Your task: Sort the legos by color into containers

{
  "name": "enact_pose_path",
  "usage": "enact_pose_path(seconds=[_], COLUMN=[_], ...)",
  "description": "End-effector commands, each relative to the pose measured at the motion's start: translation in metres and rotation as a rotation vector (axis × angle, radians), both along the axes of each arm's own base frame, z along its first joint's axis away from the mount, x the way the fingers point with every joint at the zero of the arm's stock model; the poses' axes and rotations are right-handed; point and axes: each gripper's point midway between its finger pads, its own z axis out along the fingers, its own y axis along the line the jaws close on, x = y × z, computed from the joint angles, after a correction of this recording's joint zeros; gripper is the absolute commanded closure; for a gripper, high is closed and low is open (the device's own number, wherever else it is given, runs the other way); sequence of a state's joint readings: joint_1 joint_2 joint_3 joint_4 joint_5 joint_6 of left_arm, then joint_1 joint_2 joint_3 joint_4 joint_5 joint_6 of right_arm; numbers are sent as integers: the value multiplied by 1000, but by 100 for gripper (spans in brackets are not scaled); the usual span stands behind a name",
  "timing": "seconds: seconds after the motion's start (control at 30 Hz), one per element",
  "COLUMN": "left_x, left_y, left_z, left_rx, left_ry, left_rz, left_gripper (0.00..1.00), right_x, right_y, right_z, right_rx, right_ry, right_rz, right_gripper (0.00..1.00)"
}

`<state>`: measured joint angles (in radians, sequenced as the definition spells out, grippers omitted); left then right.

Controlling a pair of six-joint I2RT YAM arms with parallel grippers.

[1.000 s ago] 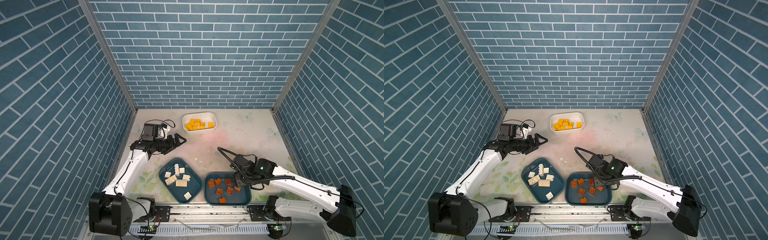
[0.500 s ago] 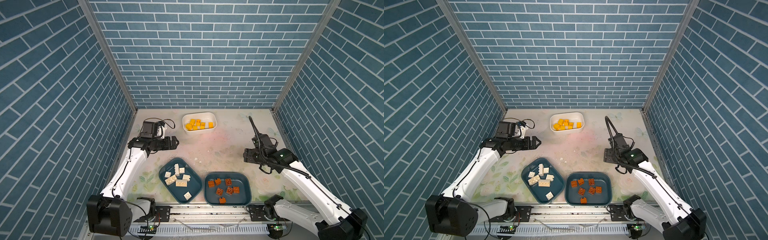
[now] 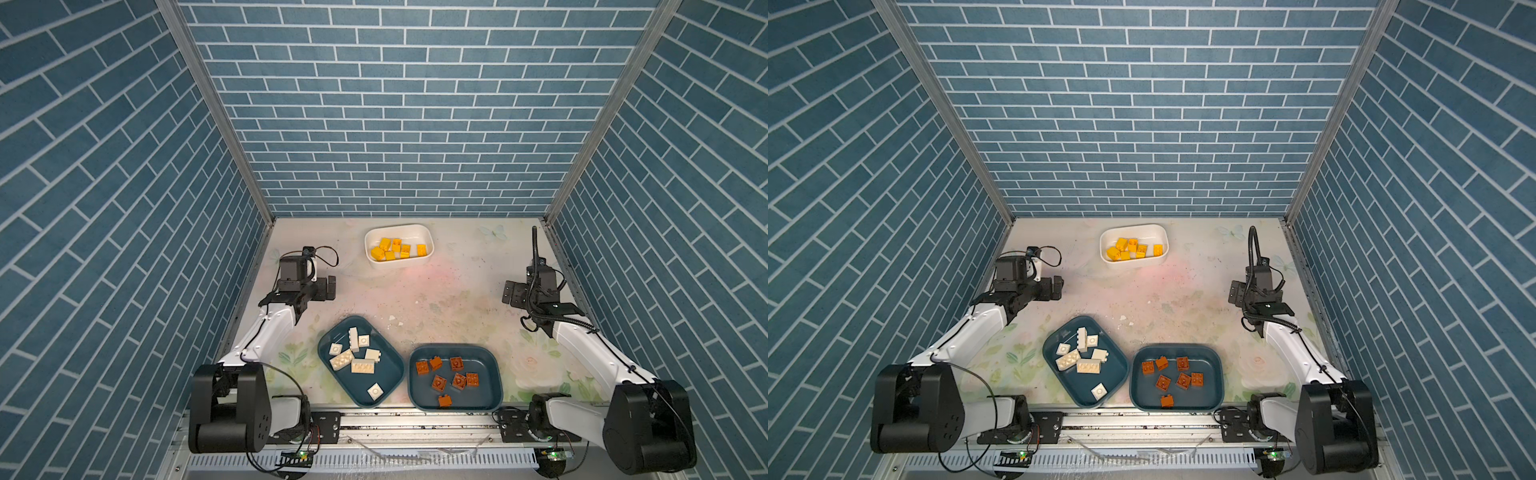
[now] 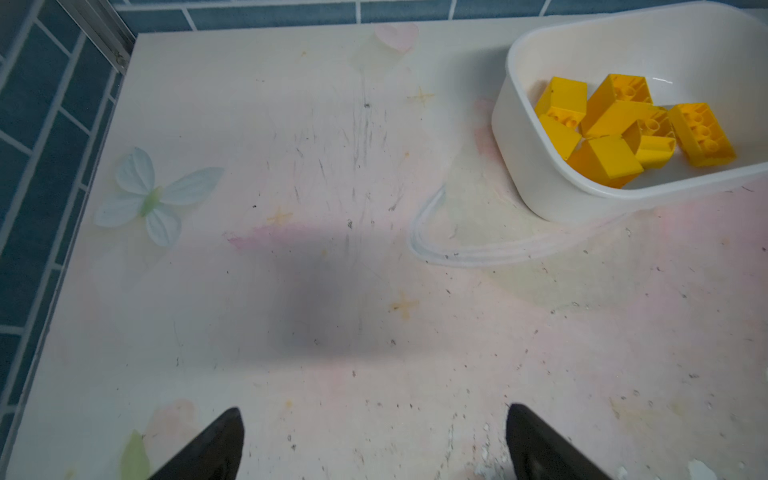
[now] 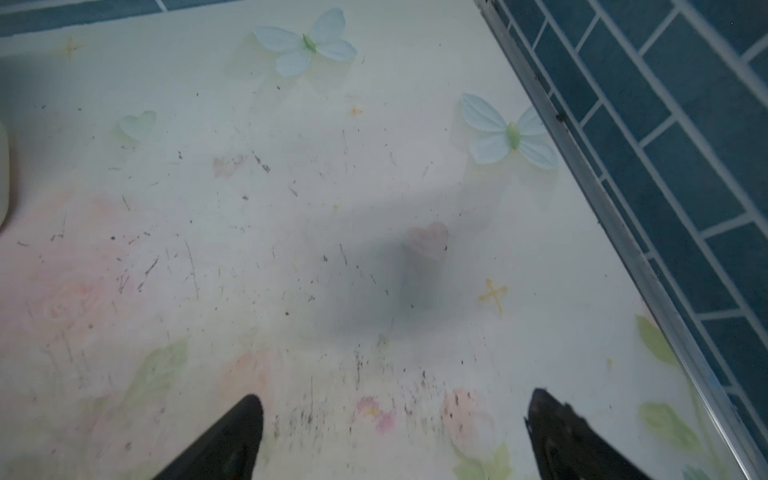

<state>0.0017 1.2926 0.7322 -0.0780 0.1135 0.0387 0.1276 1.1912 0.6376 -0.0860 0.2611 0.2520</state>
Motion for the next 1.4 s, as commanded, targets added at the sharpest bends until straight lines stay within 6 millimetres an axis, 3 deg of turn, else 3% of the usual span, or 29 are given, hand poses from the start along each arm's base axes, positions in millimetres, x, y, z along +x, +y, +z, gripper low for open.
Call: enact_pose_path(seconds=[0.0,0.13,0.23,0.47,0.63,0.8,1.03,1.37], left_x=[24,32,37,23,25,23,21,22], left_y=[5,8,12,20,16,12,8,5], left_z=[16,12,1,-23,-24,-26,-31,-31], left_rx=[10,8,11,10,12,13,12,11], left_ry=[-202,-286,-254,-364,-354,-374,-386,-377], left_rz=[-7,4,17,66,44,22,3,-18], left_gripper=[0,0,0,0,0,0,0,0], right_x=[29,46,65,94,62,28,33,41], right_y=[-4,-12,-9,-3,2,-7,-6,-12], right_z=[29,33,31,26,34,20,-1,-11], right_rx=[-24,-35,-68,-83,-41,-74,-114,-120], right_ry=[-240,-331,-349,-374,-362,-330,-339,-382], right_rz=[15,-12,34,97,114,95,124,131], right_gripper=[1,1,1,1,1,1,1,1])
